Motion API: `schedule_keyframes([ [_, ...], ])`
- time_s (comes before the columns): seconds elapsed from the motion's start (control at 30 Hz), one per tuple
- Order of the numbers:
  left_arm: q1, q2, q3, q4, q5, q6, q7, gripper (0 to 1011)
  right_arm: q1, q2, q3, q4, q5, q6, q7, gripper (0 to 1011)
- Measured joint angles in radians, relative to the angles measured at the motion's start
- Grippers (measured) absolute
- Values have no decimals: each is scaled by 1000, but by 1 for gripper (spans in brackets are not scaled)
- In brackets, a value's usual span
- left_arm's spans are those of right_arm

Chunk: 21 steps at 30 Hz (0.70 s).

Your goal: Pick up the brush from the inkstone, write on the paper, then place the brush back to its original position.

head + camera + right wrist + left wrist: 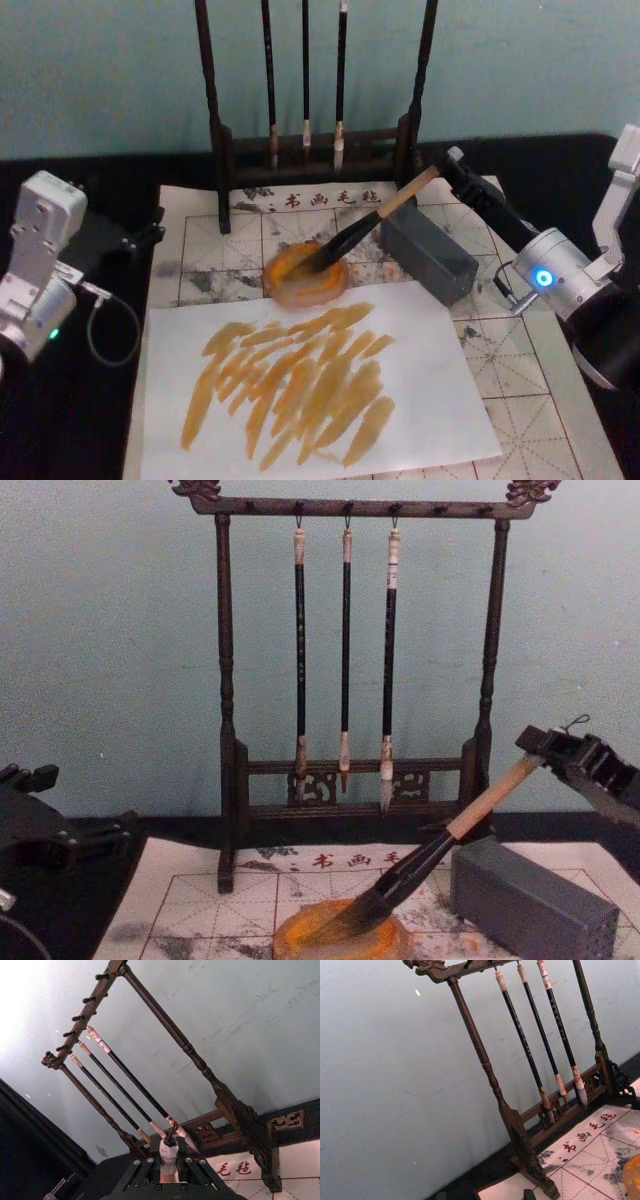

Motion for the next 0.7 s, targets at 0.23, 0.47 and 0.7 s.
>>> schedule_keyframes([
  [0.23, 0, 0, 0, 0, 0, 0, 0, 1001, -2, 0, 0, -2, 9, 10, -12, 203],
  [0.47, 0, 0, 0, 0, 0, 0, 0, 1001, -8, 6, 2, -9, 20, 23, -28, 203],
  [0.7, 0, 0, 0, 0, 0, 0, 0, 1001, -19, 16, 4, -19, 33, 36, -49, 203],
])
